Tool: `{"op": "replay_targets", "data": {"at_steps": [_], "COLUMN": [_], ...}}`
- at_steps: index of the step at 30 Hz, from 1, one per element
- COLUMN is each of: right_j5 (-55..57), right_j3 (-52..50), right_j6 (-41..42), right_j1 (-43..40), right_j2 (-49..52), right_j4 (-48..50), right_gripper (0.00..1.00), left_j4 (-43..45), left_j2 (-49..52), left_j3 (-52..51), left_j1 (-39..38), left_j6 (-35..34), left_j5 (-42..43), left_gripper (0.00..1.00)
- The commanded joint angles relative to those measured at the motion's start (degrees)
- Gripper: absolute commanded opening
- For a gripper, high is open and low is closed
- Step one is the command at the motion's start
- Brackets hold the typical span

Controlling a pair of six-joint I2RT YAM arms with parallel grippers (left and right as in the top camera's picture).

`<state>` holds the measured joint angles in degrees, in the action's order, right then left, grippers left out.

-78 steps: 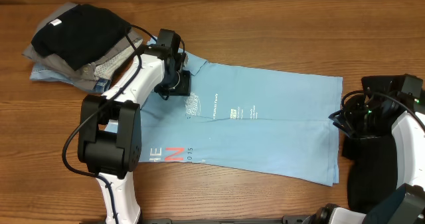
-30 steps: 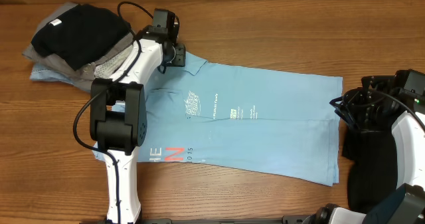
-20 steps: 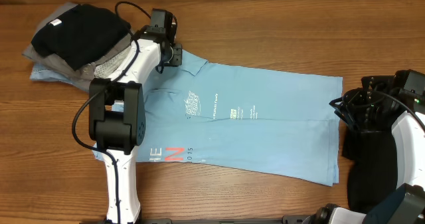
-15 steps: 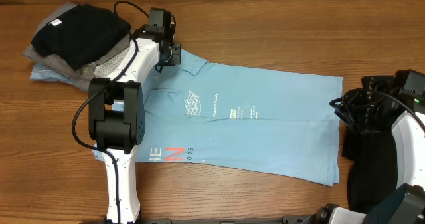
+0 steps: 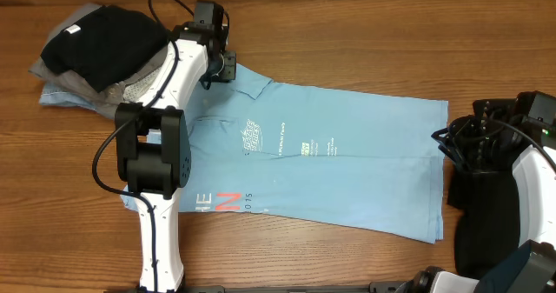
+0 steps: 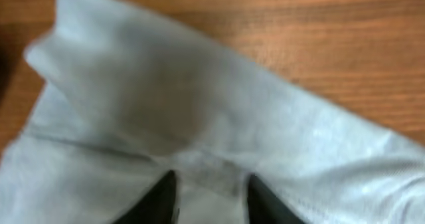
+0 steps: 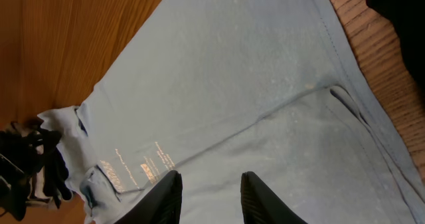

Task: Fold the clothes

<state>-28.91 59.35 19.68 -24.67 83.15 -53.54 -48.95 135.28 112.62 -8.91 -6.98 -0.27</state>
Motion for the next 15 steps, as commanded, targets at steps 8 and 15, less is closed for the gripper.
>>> {"op": "replay_targets", "data": {"at_steps": [8, 15], "right_j5": [0.83, 0.83], "right_j3": [0.72, 0.72], "right_j6": [-0.20, -0.20], "right_j1": [0.28, 0.28], "right_j2": [-0.48, -0.48], "right_j4": [0.48, 0.31], "right_gripper": [0.33, 0.33], "left_j4": [-0.02, -0.07], "left_j2": [5.25, 5.38], "left_j3": [-0.50, 0.17], "left_j1": [-0.11, -0.11], "left_j6": [-3.06, -3.34], "left_j5": [4.31, 4.31], "left_gripper": [0.38, 0.21]}}
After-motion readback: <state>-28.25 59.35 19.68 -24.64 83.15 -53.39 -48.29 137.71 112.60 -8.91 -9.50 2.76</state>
